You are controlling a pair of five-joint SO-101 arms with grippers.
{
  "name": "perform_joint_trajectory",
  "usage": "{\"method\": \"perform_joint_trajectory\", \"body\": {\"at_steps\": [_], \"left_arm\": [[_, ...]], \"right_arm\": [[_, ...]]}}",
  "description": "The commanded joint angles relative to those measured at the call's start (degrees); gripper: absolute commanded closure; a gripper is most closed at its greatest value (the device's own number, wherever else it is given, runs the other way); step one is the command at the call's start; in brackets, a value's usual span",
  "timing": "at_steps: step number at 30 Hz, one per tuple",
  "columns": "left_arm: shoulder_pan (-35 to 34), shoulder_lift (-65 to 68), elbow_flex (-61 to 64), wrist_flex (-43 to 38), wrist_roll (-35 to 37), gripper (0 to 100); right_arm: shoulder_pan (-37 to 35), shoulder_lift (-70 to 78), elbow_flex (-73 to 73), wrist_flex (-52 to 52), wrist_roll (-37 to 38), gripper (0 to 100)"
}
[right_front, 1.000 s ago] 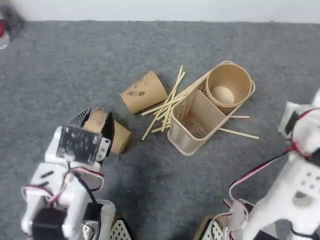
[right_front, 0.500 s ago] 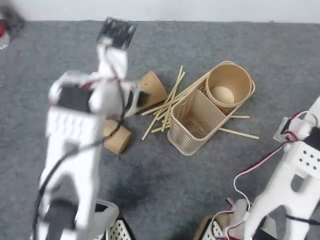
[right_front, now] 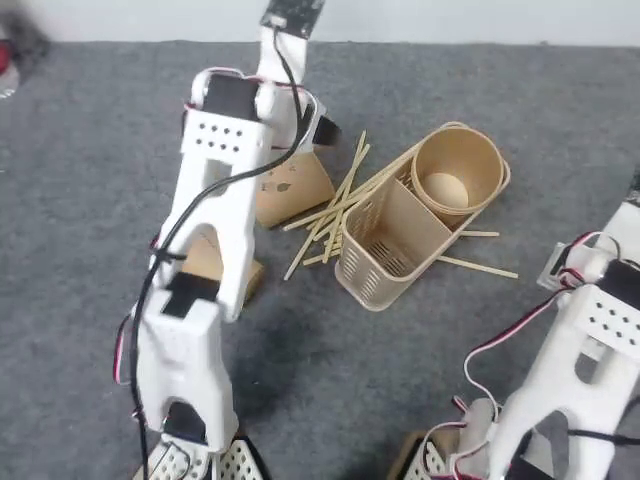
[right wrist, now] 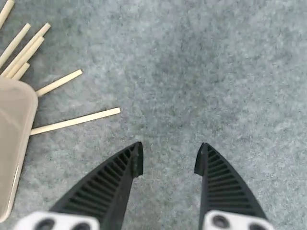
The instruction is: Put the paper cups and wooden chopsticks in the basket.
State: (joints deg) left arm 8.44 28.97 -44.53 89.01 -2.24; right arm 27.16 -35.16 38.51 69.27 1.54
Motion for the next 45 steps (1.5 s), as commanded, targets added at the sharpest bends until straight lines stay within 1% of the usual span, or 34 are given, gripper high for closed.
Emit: {"method": "perform_joint_trajectory", "body": {"at_steps": [1,6,10,14,18,22,25,27,29,34,37,40,45], "left_arm": [[-0.09,6.59,-8.75,-2.02,-5.45,70],[-0.53,15.91,-17.63,-4.48,-10.55,70],[0.79,22.33,-23.52,-3.87,-16.53,70],[1.58,26.90,-28.26,-0.18,-22.33,70],[0.79,30.42,-32.04,3.52,-26.81,70],[-2.55,31.38,-36.00,10.99,-34.37,70],[-7.03,30.77,-38.55,11.78,-35.69,70],[-10.02,28.66,-38.02,11.78,-35.78,70],[-12.40,25.93,-35.56,11.78,-37.63,70],[-16.62,16.26,-20.53,11.69,-45.89,70],[-18.90,10.11,-13.49,11.60,-48.53,70],[-21.27,6.42,-10.33,11.52,-50.02,70],[-26.81,5.71,-9.54,11.52,-52.31,70]], "right_arm": [[-2.07,-1.01,0.62,-0.92,-0.70,80.9],[-3.74,-1.01,0.97,-1.27,-0.70,80.9],[-3.82,-1.01,1.32,-1.27,-0.70,81.1],[-3.82,-1.01,1.32,-1.27,-0.70,81.1],[-3.82,-0.92,1.32,-1.27,-0.70,81.1],[-3.82,-0.92,1.32,-1.19,-0.70,81.1],[-3.82,-0.92,1.32,-1.19,-0.70,81.1],[-3.82,-0.92,1.32,-1.19,-0.70,81.1],[-3.82,-0.92,1.32,-1.19,-0.70,81.1],[-3.82,-0.92,1.32,-1.01,-0.70,81.1],[-3.82,-0.92,1.32,-0.92,-0.70,81.1],[-3.82,-0.92,1.32,-0.84,-0.70,81.1],[-3.82,-0.92,1.58,-0.75,-0.70,81.1]]}}
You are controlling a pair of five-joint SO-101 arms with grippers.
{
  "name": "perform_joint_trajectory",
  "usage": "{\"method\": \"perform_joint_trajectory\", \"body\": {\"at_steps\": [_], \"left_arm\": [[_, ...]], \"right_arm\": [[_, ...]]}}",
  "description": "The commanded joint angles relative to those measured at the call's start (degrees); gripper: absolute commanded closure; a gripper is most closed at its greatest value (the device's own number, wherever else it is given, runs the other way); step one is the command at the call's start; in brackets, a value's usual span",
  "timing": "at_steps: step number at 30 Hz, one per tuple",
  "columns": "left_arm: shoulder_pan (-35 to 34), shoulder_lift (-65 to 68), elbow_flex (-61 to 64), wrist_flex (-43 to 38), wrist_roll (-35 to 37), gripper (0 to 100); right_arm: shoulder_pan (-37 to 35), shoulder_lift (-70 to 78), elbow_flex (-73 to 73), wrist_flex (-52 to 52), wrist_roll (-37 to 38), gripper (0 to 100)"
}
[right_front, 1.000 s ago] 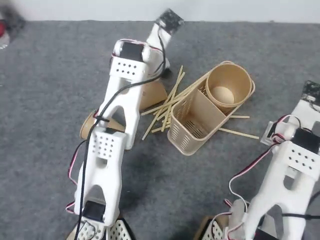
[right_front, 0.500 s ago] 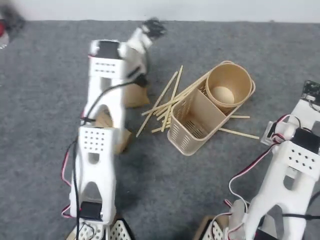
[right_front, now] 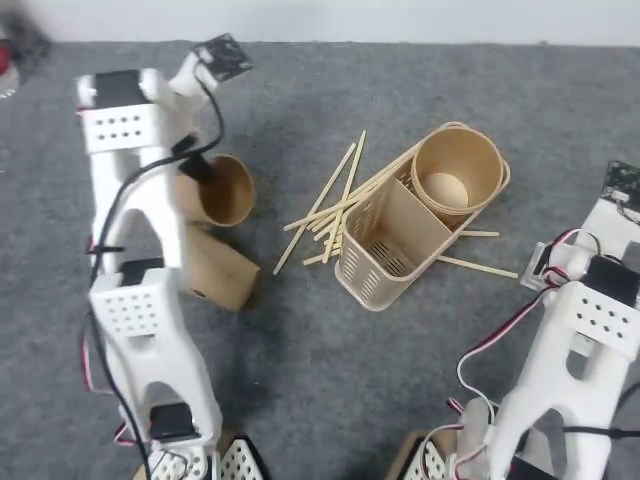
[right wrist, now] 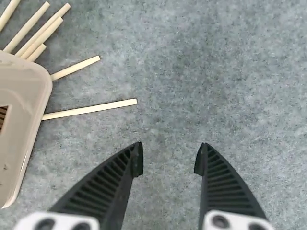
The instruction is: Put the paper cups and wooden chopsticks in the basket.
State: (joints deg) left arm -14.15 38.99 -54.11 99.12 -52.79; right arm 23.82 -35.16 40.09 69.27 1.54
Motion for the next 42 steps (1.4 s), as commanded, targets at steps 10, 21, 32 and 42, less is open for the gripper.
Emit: {"method": "perform_joint_trajectory", "body": {"at_steps": [10,21,32,42], "left_arm": [[-8.62,0.44,2.68,1.32,-3.43,81],[-6.24,1.76,-5.58,1.41,0.44,99],[-0.70,-15.12,-7.78,1.49,9.85,99],[20.48,-36.66,-4.70,1.32,34.64,99]], "right_arm": [[-4.00,-1.01,1.32,-0.75,-0.70,81.1],[-4.00,-1.01,1.58,-1.27,-0.70,81.1],[-3.91,-0.92,1.58,-1.71,-0.70,81.1],[6.81,-1.71,1.58,-4.44,-6.42,87.7]]}}
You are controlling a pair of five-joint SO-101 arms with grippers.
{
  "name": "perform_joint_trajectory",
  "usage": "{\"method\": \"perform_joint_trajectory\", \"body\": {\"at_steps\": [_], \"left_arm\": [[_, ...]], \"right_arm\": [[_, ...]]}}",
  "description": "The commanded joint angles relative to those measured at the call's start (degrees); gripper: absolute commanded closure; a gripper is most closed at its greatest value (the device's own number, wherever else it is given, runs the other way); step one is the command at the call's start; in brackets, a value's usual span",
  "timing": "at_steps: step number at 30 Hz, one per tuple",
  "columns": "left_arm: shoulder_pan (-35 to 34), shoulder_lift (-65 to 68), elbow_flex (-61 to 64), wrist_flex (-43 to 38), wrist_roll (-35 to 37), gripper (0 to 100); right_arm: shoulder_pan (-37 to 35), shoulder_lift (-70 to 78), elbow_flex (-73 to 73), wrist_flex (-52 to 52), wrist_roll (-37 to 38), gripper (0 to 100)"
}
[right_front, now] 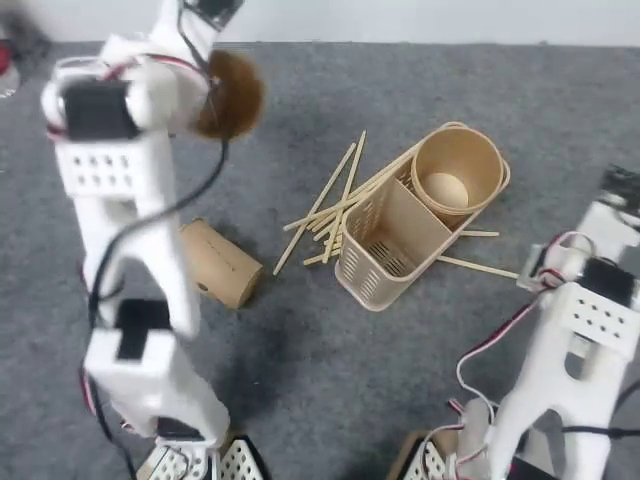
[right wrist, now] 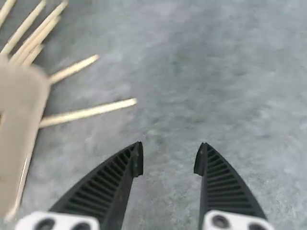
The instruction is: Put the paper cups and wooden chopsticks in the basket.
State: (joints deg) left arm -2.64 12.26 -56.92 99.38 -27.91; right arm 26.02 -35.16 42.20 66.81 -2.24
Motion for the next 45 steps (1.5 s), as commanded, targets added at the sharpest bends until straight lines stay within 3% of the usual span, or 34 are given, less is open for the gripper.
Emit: {"method": "perform_joint_trajectory", "body": {"at_steps": [1,2,8,19,27,32,45], "left_arm": [[11.78,-11.60,-1.98,1.05,11.60,99],[14.51,-12.92,-1.98,1.05,13.45,99],[27.16,-14.68,-1.63,-0.88,22.77,99],[45.19,-14.68,-1.63,-4.92,26.37,99],[45.36,-6.15,1.98,-5.89,27.87,99],[40.62,1.14,-1.10,-11.69,27.78,99],[37.27,4.48,-4.79,-8.00,27.78,99]], "right_arm": [[6.02,-2.51,-0.53,-2.33,-2.90,93.4],[6.90,-3.38,-0.53,-2.42,-2.99,99.5],[7.69,-8.22,4.48,-6.20,-2.90,98.8],[7.69,-12.35,9.58,-11.21,-2.81,99.2],[7.69,-12.44,9.58,-11.03,-2.81,99.2],[7.60,-12.62,9.67,-10.95,-2.73,99.2],[4.70,-12.88,10.46,-11.12,-2.64,99.2]]}}
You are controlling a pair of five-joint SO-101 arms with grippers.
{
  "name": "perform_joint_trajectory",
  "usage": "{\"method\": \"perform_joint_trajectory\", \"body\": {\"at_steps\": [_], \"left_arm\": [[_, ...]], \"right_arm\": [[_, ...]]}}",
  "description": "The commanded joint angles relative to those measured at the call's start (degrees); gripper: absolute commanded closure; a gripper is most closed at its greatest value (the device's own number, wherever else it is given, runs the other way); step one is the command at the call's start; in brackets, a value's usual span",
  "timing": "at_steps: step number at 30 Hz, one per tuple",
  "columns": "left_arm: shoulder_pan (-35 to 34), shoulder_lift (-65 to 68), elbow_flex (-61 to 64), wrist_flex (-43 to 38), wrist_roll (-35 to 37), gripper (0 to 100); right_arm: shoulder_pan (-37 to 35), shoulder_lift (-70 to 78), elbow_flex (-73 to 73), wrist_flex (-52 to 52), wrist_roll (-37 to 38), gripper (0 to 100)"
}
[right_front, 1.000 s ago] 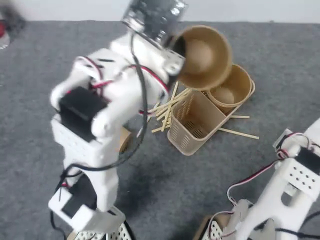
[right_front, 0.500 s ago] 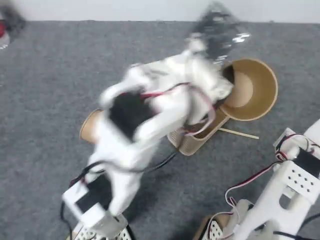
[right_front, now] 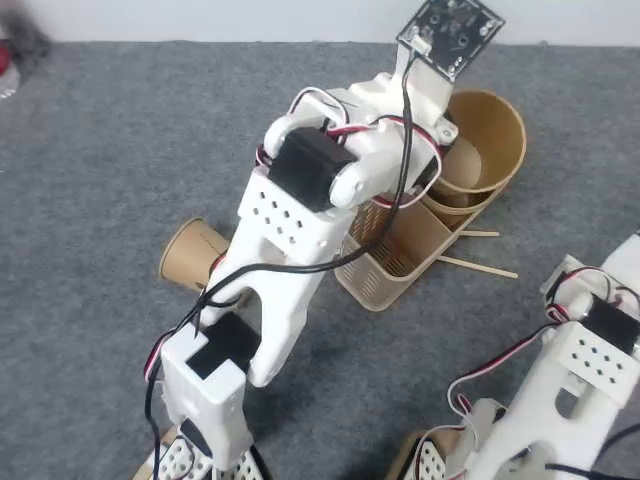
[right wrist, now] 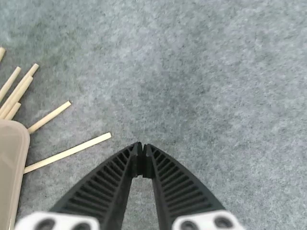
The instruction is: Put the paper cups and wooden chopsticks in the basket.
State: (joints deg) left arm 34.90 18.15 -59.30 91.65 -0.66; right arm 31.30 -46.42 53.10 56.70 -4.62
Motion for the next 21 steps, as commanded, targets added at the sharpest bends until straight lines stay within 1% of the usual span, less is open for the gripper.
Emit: {"method": "perform_joint_trajectory", "body": {"at_steps": [1,4,5,7,9,10,14,16,21], "left_arm": [[-0.26,-1.32,-1.89,-0.26,0.53,99],[-0.35,0.70,0.92,0.26,0.53,98],[-0.44,1.58,1.80,0.97,0.53,96],[-0.44,3.43,3.03,2.29,0.79,86],[-0.44,5.45,3.21,2.55,3.43,79],[-0.53,6.33,3.03,2.20,4.13,78],[-2.55,10.20,2.68,-0.97,2.11,78],[-4.22,12.57,2.59,-1.76,2.20,78],[-6.07,18.90,2.51,-1.41,2.20,78]], "right_arm": [[-0.48,-1.63,-0.44,-1.01,-0.26,99.2],[-0.48,-1.63,-0.44,-0.92,-0.26,99.2],[-0.48,-1.63,-0.44,-0.92,-0.26,99.2],[-0.48,-1.63,-0.44,-0.92,-0.26,99.2],[-0.48,-1.63,-0.44,-0.92,-0.26,99.2],[-0.48,-1.63,-0.44,-0.92,-0.26,99.2],[-0.48,-1.63,-0.44,-0.92,-0.26,99.2],[-0.48,-1.63,-0.44,-0.92,-0.26,99.2],[-0.66,-1.63,-0.44,-1.01,-0.26,99.2]]}}
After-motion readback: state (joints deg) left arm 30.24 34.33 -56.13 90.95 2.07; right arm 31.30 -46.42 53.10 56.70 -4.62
